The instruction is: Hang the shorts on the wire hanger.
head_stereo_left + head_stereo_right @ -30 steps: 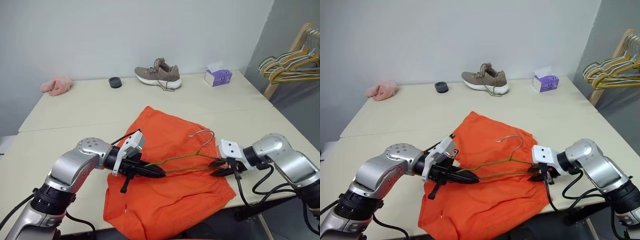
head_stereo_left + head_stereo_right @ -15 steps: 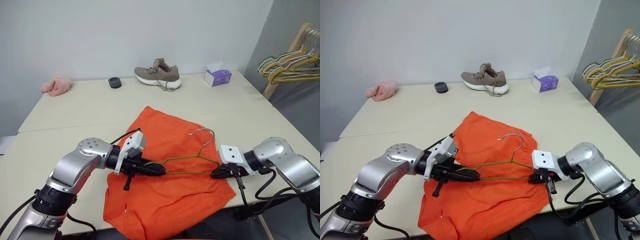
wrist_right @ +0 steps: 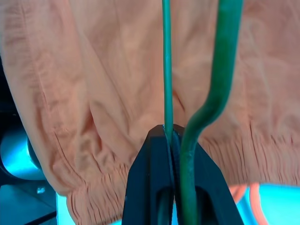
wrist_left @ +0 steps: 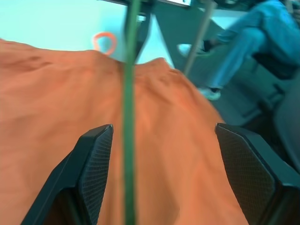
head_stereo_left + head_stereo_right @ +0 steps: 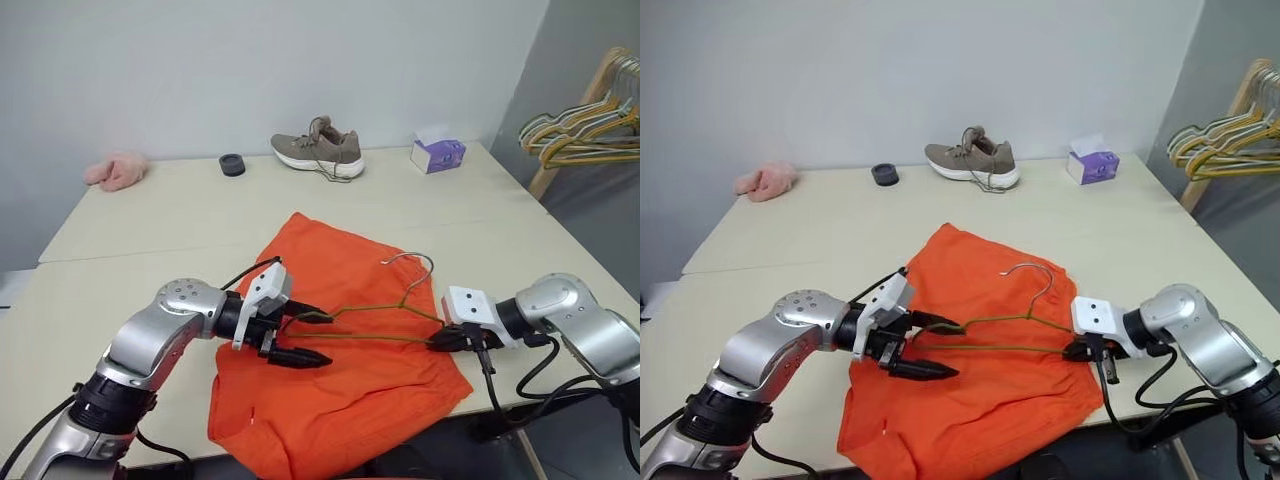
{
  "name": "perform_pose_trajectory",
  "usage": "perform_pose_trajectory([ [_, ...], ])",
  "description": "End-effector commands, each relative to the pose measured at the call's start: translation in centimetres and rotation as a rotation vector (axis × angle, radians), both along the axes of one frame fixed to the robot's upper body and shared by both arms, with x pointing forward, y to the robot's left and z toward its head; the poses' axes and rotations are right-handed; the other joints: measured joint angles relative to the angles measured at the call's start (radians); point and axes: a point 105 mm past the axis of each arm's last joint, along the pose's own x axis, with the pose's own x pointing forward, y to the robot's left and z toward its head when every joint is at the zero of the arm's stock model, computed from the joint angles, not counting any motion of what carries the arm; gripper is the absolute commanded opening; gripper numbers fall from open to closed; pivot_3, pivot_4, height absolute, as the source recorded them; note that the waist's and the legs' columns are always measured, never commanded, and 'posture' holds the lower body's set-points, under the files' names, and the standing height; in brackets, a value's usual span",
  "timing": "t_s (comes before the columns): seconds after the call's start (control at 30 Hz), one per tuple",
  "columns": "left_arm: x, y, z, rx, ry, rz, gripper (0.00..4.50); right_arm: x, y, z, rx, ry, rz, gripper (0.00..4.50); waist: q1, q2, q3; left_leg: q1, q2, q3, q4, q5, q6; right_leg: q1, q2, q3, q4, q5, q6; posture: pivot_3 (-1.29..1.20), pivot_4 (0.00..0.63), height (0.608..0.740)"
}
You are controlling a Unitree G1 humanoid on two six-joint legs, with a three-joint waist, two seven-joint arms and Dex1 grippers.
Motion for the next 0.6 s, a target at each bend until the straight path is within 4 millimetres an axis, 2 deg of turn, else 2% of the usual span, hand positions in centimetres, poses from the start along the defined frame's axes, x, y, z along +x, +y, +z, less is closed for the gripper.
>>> perform_pose_trajectory([
  [0.03, 1.6, 0.8, 1.5, -0.035, -0.058, 0.072, 3.66, 0.6, -1.3, 1.2, -0.001, -0.058, -0.051, 0.0, 0.0, 0.0, 0.0, 0.0, 0.0, 0.0, 0.0, 0.0, 0.0, 0.0, 0.0, 0.0, 0.0, 0.0, 0.0, -0.24, 0.007, 0.74],
  [0.2, 3.5, 2.6, 1.7, -0.063, -0.051, 0.202, 3.66, 0.3, -3.6, 1.1, 0.009, -0.042, -0.187, 0.0, -0.001, 0.0, 0.0, 0.0, 0.0, 0.0, 0.0, 0.0, 0.0, 0.0, 0.0, 0.0, 0.0, 0.0, 0.0, -0.25, 0.011, 0.74],
  [0.3, 4.3, 3.3, 1.0, -0.053, -0.048, 0.262, 3.66, 0.2, -5.5, 1.2, 0.055, -0.018, -0.336, 0.0, -0.001, 0.0, 0.0, 0.0, 0.0, 0.0, 0.0, 0.0, 0.0, 0.0, 0.0, 0.0, 0.0, 0.0, 0.0, -0.26, 0.012, 0.74],
  [0.43, 3.6, 3.2, -0.5, -0.025, -0.033, 0.246, 3.66, -0.2, -8.2, 1.3, 0.131, 0.025, -0.561, 0.0, -0.002, 0.0, 0.0, 0.0, -0.001, 0.001, 0.0, 0.0, 0.0, 0.0, 0.0, 0.0, 0.0, 0.0, 0.0, -0.28, 0.016, 0.74],
  [0.6, 2.5, 2.3, -1.6, -0.001, -0.027, 0.184, 3.66, -2.0, -10.8, 0.6, 0.175, 0.112, -0.77, 0.0, -0.002, -0.001, 0.0, 0.0, 0.0, 0.001, 0.0, 0.0, 0.0, 0.0, 0.0, 0.001, 0.0, 0.0, 0.0, -0.3, 0.023, 0.74],
])
